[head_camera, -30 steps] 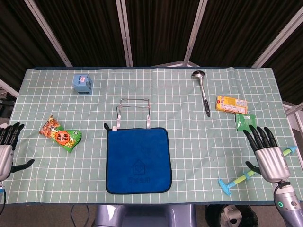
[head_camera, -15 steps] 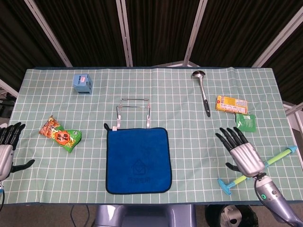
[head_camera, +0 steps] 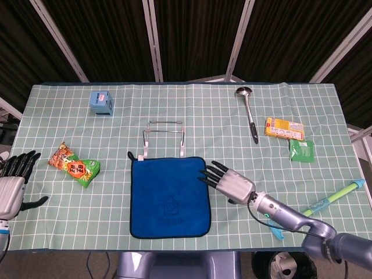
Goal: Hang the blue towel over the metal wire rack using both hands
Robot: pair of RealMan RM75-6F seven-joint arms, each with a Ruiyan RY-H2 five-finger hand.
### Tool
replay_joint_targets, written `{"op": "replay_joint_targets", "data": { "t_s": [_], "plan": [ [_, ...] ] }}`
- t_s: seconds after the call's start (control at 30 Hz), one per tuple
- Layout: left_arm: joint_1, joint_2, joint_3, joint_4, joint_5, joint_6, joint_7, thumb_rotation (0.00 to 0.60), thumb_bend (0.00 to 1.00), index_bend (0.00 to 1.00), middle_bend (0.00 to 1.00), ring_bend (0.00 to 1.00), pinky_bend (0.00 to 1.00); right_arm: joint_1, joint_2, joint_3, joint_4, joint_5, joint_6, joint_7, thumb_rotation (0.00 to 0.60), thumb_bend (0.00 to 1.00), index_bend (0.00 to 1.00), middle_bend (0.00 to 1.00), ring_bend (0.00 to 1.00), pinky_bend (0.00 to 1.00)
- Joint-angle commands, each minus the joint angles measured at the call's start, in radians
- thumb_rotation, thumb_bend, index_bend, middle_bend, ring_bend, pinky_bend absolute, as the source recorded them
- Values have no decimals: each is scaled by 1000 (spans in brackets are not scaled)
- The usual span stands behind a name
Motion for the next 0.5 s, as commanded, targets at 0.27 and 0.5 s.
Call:
{"op": "replay_joint_targets", "data": {
  "t_s": [0.27,0.5],
  "plan": [
    [-12,1,-8,11,-25,-32,-4,600,59,0,0,0,0,109,-144,16,138,27,-70,-28,600,200,0,0,0,0],
    [-27,11,-8,20,-36,-71,-24,600,60,0,0,0,0,141,-204,-4,213,39,-62,-4,600,200,0,0,0,0]
  ]
}}
